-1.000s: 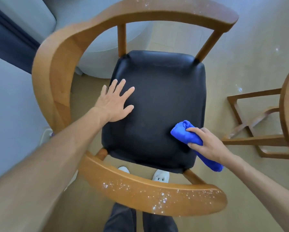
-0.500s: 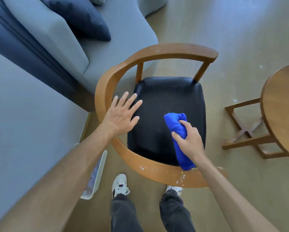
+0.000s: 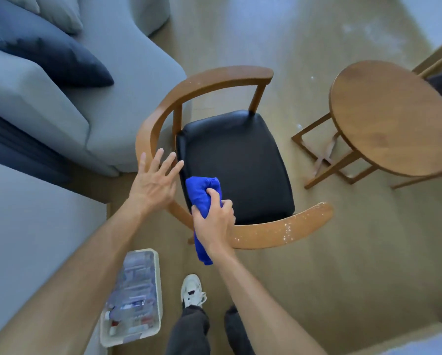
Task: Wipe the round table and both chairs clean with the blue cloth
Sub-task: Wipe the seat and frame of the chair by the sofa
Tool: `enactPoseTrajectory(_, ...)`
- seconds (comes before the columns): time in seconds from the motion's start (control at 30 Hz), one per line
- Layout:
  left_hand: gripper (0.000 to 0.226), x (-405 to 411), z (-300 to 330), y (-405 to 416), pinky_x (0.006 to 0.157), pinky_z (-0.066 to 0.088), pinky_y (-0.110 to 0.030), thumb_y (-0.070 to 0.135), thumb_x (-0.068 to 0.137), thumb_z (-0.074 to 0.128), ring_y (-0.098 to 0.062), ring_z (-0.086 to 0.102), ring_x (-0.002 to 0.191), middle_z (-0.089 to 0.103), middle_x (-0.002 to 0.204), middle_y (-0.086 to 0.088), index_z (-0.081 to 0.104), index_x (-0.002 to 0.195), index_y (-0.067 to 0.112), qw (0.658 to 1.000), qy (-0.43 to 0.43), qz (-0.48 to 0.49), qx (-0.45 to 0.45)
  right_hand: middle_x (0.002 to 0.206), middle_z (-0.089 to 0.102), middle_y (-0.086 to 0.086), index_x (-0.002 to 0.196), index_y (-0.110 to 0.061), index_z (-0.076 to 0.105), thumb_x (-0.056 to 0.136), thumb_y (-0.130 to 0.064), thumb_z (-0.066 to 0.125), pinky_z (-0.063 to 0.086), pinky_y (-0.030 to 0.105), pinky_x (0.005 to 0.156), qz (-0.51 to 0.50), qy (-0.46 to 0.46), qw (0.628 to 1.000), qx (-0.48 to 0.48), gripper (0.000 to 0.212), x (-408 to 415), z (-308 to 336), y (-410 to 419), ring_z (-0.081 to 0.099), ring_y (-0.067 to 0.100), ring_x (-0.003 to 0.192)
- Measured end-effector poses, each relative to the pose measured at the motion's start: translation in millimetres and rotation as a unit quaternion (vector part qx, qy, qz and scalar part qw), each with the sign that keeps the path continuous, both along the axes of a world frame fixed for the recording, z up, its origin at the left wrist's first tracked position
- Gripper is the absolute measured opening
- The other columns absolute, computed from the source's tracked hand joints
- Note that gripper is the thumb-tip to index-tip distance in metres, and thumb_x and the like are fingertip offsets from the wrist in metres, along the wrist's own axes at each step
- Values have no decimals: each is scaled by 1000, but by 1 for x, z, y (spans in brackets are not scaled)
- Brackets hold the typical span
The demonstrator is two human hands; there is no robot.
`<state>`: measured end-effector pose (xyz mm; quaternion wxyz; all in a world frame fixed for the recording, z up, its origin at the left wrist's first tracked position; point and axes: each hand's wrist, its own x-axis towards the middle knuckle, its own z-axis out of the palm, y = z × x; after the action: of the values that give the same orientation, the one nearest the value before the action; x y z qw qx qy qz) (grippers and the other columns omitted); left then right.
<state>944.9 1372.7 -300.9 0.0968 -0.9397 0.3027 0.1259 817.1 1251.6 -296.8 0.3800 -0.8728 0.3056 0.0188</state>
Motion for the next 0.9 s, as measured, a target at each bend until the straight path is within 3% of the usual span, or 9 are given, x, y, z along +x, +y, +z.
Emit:
enactPoseTrajectory(0.13, 61, 10, -29, 7, 116, -3, -56, 30, 95, 22, -32, -4, 148, 6, 162, -4, 13, 154, 24, 1000, 6, -23, 3, 106, 46, 5, 134, -28, 44, 87, -39, 60, 40, 32, 82, 50, 37, 993, -98, 51, 13, -33, 40, 47, 23, 92)
enactPoseTrajectory(0.27, 67, 1, -53, 4, 112, -1, -63, 29, 85, 17, -44, 25, 141, 38, 150, -19, 44, 143, 7, 995, -57, -56, -60, 90, 54, 2, 117, -28, 59, 70, -31, 71, 40, 29, 63, 72, 0, 976, -206, 49, 3, -63, 36, 49, 19, 73)
enactPoseTrajectory(0.4, 60, -13, -70, -5, 111, -5, -66, 35, 94, 24, -42, 24, 142, 42, 147, -19, 46, 141, 6, 996, -53, -45, -59, 99, 57, 7, 120, -26, 60, 72, -21, 57, 40, 34, 65, 124, -56, 949, -283, 48, -48, -89, -13, 49, 25, 77)
enactPoseTrajectory(0.47, 60, -17, -75, -11, 110, -8, -69, 36, 93, 25, -42, 20, 143, 39, 149, -18, 45, 142, 8, 996, -58, -43, -47, 103, 58, 9, 121, -24, 62, 76, -24, 59, 41, 36, 69, 125, -68, 943, -302, 45, -78, -91, -60, 50, 27, 82)
enactPoseTrajectory(0.6, 63, -17, -77, -15, 108, -11, -70, 31, 88, 25, -44, 16, 143, 38, 149, -20, 45, 142, 6, 997, -50, -55, -27, 100, 58, 16, 117, -15, 67, 77, -18, 72, 47, 43, 72, 36, -36, 948, -313, 41, -102, -86, -185, 52, 35, 83)
enactPoseTrajectory(0.73, 64, -20, -77, -16, 110, -9, -68, 30, 86, 25, -47, 19, 141, 41, 146, -24, 47, 139, 2, 997, -51, -55, -33, 110, 51, 19, 128, -15, 55, 91, -24, 59, 45, 46, 86, -107, 43, 947, -301, 38, -84, -79, -271, 48, 35, 96)
enactPoseTrajectory(0.8, 64, -21, -77, -16, 111, -6, -65, 30, 86, 25, -49, 21, 140, 43, 143, -26, 48, 138, -1, 996, -59, -59, -38, 114, 49, 19, 132, -17, 51, 93, -27, 55, 42, 43, 89, -157, 66, 939, -299, 41, -76, -80, -275, 46, 34, 101)
enactPoseTrajectory(0.9, 62, -30, -81, -21, 115, 3, -61, 27, 89, 23, -51, 27, 137, 46, 139, -30, 49, 135, -6, 992, -69, -87, -63, 106, 53, 16, 127, -17, 57, 86, -25, 62, 44, 41, 76, -126, 28, 934, -333, 42, -76, -82, -212, 49, 32, 91)
